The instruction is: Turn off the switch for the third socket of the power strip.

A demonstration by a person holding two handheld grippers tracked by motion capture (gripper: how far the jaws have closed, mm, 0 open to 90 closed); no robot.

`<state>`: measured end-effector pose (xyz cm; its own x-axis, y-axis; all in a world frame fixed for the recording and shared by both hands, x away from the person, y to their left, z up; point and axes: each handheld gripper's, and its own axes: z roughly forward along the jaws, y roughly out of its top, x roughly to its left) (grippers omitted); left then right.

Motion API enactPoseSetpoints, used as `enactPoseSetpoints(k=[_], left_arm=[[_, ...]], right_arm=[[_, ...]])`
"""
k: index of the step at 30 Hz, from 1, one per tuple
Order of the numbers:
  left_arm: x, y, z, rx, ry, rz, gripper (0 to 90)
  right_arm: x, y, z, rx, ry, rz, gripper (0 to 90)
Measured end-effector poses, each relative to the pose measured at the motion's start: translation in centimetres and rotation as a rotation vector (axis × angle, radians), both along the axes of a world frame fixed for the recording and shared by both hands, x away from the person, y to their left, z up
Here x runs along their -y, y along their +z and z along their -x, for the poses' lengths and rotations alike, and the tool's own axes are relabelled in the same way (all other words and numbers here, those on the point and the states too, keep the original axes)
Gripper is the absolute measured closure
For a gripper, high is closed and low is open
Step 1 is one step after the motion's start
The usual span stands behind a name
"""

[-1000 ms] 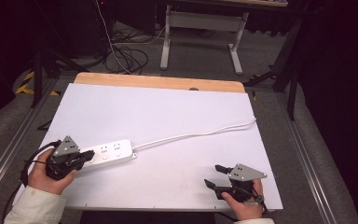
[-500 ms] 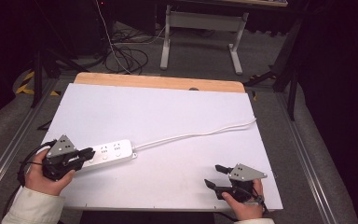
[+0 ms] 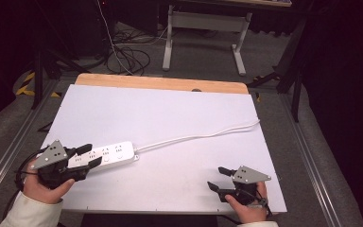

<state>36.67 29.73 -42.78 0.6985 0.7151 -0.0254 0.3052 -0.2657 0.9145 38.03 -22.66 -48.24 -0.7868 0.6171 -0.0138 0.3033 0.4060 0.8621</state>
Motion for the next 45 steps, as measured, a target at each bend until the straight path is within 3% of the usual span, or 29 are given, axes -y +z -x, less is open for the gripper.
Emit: enactPoseSetpoints(k=[6, 13, 20, 23, 28, 31, 38, 45], left_arm=[[-0.2, -1.1, 0.4, -0.013, -0.061, 0.105, 22.6], [0.1, -2.7, 0.9, 0.036, -0.082, 0.078, 12.5], [-0.1, -4.2, 1.2, 0.028, -0.055, 0.061, 12.9], [-0.2, -4.7, 1.1, 0.026, -0.053, 0.027, 13.1], [-0.2, -5.5, 1.1, -0.006, -0.049, -0.042, 13.7], [-0.2, -5.9, 1.0, -0.031, -0.047, -0.055, 13.7], [-0.1, -6.7, 1.1, -0.098, -0.062, -0.049, 15.3], [0.2, -6.4, 0.9, -0.098, -0.068, -0.031, 17.5]], right_arm=[[0.0, 0.0, 0.1, -0.001, 0.001, -0.007, 32.9], [0.1, 0.0, 0.1, 0.001, 0.007, -0.011, 32.6], [0.1, 0.0, 0.1, -0.001, 0.012, -0.019, 31.9], [0.1, 0.0, 0.1, -0.001, 0.017, -0.027, 31.2], [0.1, 0.1, 0.2, -0.002, 0.022, -0.040, 30.9], [0.1, 0.1, 0.2, -0.002, 0.025, -0.042, 30.9], [0.1, 0.1, 0.2, -0.005, 0.031, -0.046, 30.8], [0.1, 0.0, 0.2, -0.009, 0.052, -0.049, 26.8]])
